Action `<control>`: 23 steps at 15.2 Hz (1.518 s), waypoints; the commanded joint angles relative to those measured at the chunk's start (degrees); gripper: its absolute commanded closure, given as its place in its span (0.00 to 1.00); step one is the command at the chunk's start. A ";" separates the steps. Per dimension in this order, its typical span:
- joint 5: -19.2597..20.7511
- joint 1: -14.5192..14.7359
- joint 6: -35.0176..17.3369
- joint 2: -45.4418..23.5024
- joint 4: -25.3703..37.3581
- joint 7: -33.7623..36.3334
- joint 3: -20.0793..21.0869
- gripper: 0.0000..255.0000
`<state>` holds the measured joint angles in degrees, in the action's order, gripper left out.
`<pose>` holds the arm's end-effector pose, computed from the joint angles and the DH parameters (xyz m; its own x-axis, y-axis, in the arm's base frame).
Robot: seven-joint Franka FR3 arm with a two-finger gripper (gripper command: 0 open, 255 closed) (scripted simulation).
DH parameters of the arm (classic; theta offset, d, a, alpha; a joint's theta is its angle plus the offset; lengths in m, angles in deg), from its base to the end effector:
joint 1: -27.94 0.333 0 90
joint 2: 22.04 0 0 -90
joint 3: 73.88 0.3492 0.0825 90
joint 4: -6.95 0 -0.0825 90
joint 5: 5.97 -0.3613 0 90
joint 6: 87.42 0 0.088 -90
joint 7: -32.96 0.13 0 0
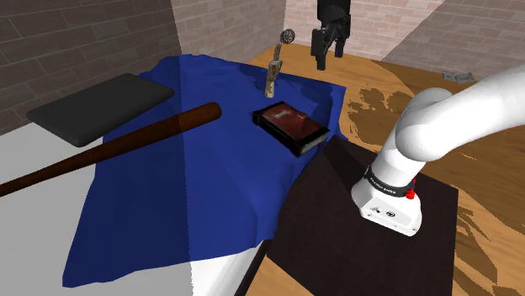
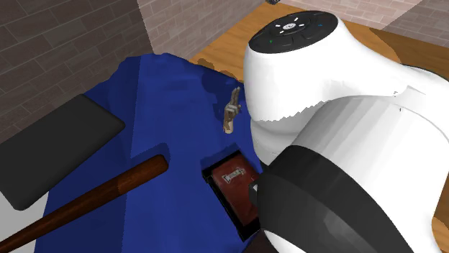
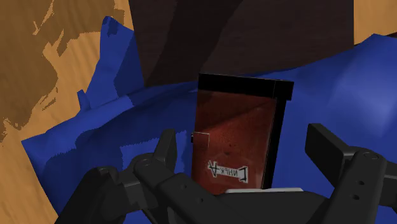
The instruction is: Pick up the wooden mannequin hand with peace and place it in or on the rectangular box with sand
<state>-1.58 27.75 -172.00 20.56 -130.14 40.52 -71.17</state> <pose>0.2555 0.0047 0.5571 0.9813 -0.1126 -0.1563 -0.0926 -0.9872 0.1299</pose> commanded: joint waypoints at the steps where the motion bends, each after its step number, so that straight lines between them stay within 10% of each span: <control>1: 0.00 0.00 0.00 0.00 0.00 0.00 0.00 0.00; 23: 4.24 -4.85 -29.63 -37.86 18.88 -16.05 -12.53 0.00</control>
<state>2.99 23.01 -200.88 -15.43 -112.89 25.16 -83.41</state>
